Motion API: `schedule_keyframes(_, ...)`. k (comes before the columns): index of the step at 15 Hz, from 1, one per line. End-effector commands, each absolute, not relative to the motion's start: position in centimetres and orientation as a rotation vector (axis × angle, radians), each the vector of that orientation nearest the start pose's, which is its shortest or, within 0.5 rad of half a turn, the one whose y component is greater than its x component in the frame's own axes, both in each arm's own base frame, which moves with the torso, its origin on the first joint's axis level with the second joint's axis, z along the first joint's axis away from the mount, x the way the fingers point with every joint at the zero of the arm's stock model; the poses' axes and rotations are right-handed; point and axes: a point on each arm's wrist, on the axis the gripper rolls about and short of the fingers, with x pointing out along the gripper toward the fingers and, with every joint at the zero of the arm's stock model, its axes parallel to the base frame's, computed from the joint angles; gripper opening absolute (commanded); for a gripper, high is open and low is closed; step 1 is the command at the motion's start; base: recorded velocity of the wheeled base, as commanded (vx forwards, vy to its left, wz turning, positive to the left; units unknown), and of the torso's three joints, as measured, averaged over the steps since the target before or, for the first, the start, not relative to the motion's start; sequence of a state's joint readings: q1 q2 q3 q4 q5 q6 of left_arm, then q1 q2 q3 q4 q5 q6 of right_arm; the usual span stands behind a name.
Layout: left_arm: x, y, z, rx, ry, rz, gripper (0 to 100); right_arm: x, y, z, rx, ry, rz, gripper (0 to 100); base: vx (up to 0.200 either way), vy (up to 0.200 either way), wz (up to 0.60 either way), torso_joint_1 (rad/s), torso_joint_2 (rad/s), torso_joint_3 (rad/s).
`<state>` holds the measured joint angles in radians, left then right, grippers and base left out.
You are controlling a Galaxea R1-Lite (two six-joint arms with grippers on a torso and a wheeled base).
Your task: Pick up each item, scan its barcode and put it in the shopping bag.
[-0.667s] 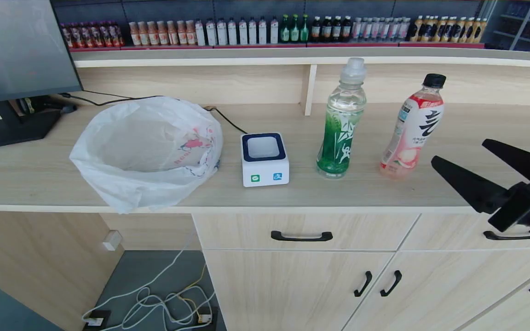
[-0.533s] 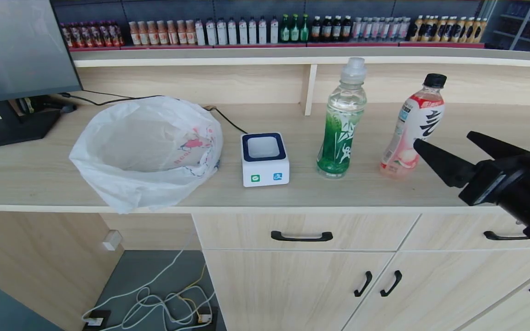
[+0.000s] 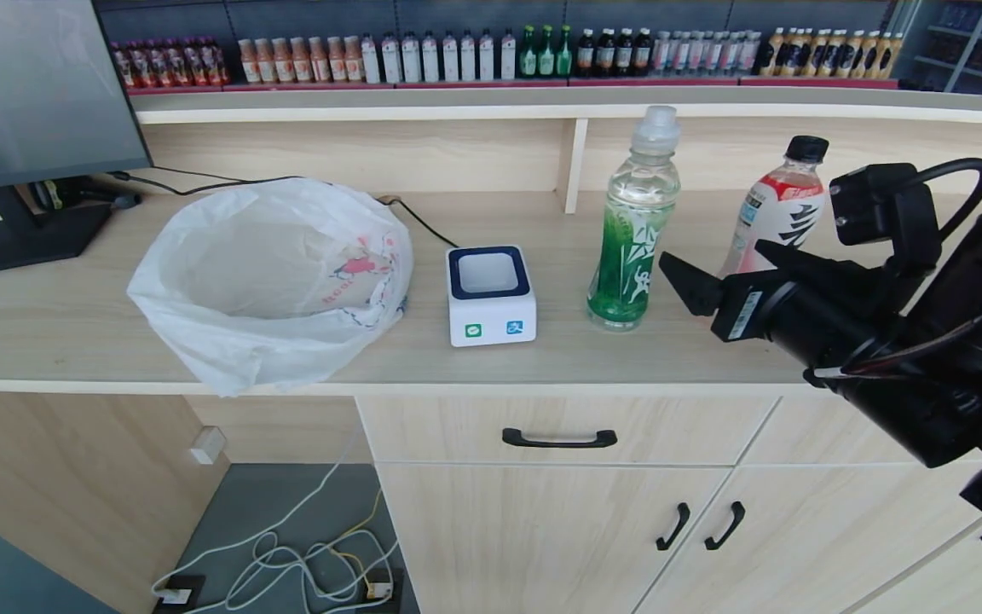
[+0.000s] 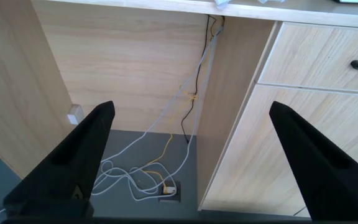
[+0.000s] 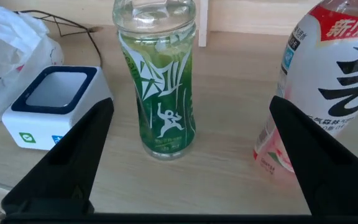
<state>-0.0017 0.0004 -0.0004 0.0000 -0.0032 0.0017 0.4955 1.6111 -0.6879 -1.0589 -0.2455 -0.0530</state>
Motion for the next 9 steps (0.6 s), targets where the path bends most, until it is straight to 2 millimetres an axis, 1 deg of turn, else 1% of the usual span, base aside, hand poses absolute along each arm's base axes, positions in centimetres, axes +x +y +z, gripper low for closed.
schedule_keyframes(1,-2.3,0.0,7.6,0.002,-0.002,-0.005,100,25.6,14.3,21.3,-0.017,-0.115,0.274,100,0.0,0.0,0.0,0.0,0.0,0.0)
schedule_keyframes(3,-2.3,0.0,7.5,0.002,0.0,-0.005,100,25.9,15.1,20.9,-0.021,-0.105,0.282,100,0.0,0.0,0.0,0.0,0.0,0.0)
schedule_keyframes(5,-2.3,0.0,7.5,0.002,0.0,-0.005,100,26.4,15.4,20.1,-0.029,-0.084,0.281,100,0.0,0.0,0.0,0.0,0.0,0.0)
schedule_keyframes(7,-2.3,0.0,7.5,0.002,0.0,-0.005,100,26.9,15.6,19.9,-0.029,-0.087,0.279,100,0.0,0.0,0.0,0.0,0.0,0.0)
schedule_keyframes(8,-2.3,0.0,7.5,0.002,0.0,-0.005,100,27.8,16.2,19.8,-0.028,-0.103,0.274,100,0.0,0.0,0.0,0.0,0.0,0.0)
schedule_keyframes(9,-2.3,0.0,7.5,0.002,0.0,-0.005,100,28.3,16.4,19.8,-0.025,-0.107,0.255,100,0.0,0.0,0.0,0.0,0.0,0.0)
